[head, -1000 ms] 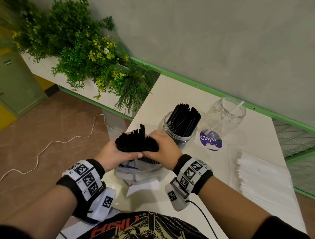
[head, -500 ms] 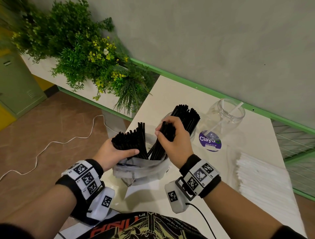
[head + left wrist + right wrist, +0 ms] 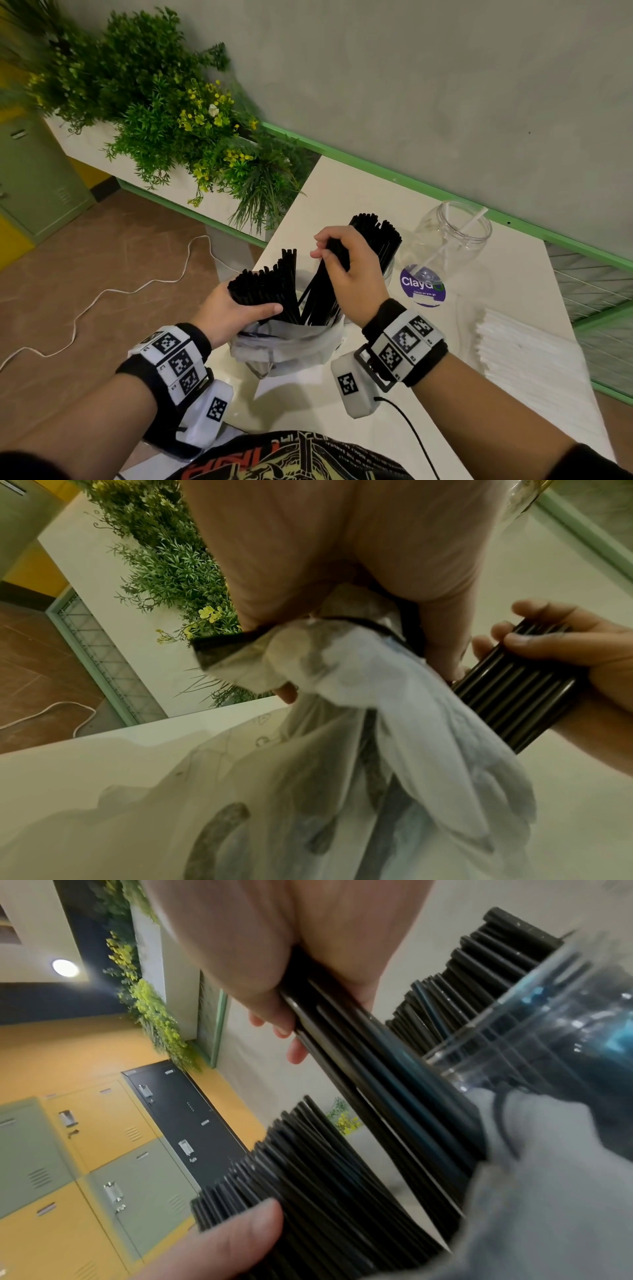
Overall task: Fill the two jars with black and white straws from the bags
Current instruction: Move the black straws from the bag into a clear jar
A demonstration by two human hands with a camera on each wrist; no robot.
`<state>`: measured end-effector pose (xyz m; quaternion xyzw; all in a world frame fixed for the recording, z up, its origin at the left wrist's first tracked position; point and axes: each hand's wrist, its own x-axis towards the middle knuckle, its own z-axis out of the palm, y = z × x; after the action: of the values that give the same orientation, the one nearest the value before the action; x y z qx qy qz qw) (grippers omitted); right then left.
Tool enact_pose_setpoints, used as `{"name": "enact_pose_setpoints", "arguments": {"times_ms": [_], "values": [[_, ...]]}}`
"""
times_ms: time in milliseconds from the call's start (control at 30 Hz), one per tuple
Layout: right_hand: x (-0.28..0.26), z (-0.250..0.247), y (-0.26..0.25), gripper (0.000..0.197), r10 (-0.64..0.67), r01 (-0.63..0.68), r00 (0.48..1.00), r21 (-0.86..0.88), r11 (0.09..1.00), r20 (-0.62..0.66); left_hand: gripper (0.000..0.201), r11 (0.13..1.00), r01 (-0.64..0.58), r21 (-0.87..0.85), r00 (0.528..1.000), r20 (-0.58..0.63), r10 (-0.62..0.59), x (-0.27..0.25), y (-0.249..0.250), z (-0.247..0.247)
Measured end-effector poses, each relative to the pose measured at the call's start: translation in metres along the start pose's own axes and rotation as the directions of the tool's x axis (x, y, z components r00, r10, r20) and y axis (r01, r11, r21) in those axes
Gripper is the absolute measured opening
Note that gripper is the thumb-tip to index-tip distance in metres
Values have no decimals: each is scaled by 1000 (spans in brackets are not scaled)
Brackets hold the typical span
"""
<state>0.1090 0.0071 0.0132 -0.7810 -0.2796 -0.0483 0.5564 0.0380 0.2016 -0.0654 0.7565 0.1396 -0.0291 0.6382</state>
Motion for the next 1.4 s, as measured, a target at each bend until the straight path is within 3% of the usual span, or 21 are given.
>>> {"name": "enact_pose_setpoints", "arguments": {"times_ms": [267, 400, 500, 633, 800, 1200, 1400], "values": [[29, -27, -16, 30, 30, -27, 999, 62, 998, -41, 43, 999, 22, 30, 999, -24, -21, 3, 1, 2], [39, -35, -23, 36, 29, -23, 997, 81, 996, -68, 63, 1000, 25, 15, 1000, -18, -25, 5, 2, 3], [43, -38, -25, 36, 34, -28, 996, 72, 997, -83, 66, 1000, 21, 15, 1000, -16, -21, 5, 3, 3], [47, -43, -29, 35, 37, -28, 995, 97, 995, -97, 46, 998, 31, 46, 999, -39, -29, 6, 4, 4], [49, -45, -35, 35, 30, -20, 995, 107, 994, -90, 35, 998, 23, 53, 1000, -13, -23, 5, 8, 5], [63, -65, -54, 31, -5, 25, 988, 125, 992, -157, 32, 996, 44, 81, 999, -36, -41, 5, 10, 5], [82, -93, -71, 30, -6, 63, 970, 225, 972, -245, 39, 996, 60, 64, 998, -11, -59, 8, 9, 6]]}}
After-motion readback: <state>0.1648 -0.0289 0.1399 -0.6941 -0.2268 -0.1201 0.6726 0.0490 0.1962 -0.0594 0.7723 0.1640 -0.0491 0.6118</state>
